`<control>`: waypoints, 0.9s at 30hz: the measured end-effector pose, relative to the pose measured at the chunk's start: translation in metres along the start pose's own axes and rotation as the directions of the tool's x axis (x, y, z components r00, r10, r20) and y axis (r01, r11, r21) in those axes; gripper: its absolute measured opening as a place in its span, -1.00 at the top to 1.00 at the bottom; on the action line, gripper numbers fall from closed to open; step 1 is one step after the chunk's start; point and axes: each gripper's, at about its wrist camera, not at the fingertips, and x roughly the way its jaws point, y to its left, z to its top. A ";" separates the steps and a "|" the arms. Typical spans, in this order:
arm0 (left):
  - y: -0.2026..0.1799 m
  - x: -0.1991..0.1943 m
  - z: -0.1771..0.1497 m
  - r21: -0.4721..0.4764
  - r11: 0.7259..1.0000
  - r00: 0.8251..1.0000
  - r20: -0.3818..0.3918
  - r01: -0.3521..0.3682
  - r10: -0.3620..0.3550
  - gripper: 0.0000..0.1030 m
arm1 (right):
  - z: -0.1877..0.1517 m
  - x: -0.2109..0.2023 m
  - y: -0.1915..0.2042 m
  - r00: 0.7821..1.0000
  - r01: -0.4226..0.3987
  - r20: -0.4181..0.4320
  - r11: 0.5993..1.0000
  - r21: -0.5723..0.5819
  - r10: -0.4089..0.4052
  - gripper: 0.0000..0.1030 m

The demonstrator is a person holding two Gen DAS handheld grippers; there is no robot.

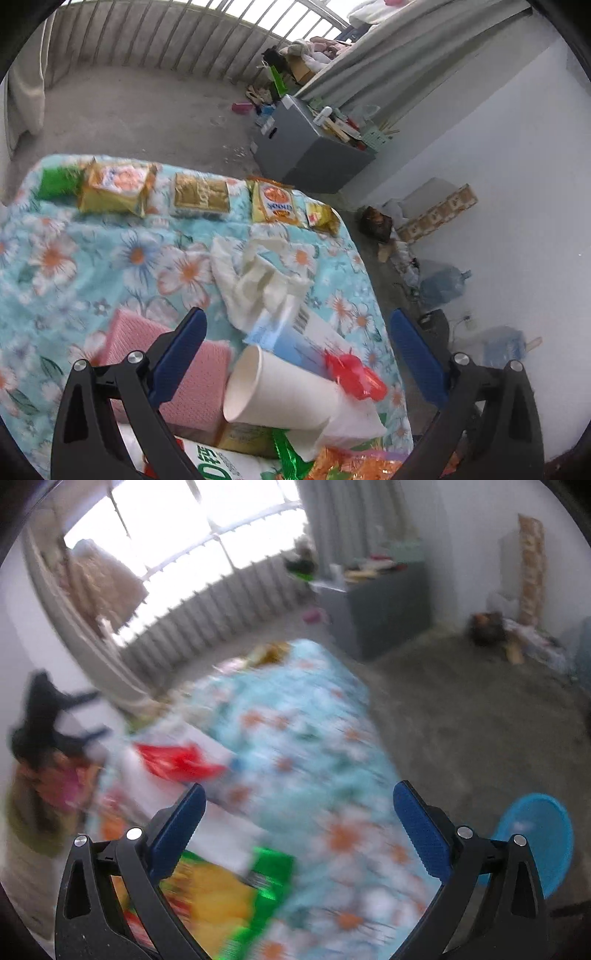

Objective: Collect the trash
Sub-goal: 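Return both tools to the bed and reach toward the tissues and red wrapper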

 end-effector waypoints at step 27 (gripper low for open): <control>-0.020 0.023 -0.020 0.013 0.992 0.988 -0.089 0.124 -0.122 -0.03 | 0.014 0.080 0.100 0.950 -0.278 -0.213 0.927 -0.252 0.227 -0.04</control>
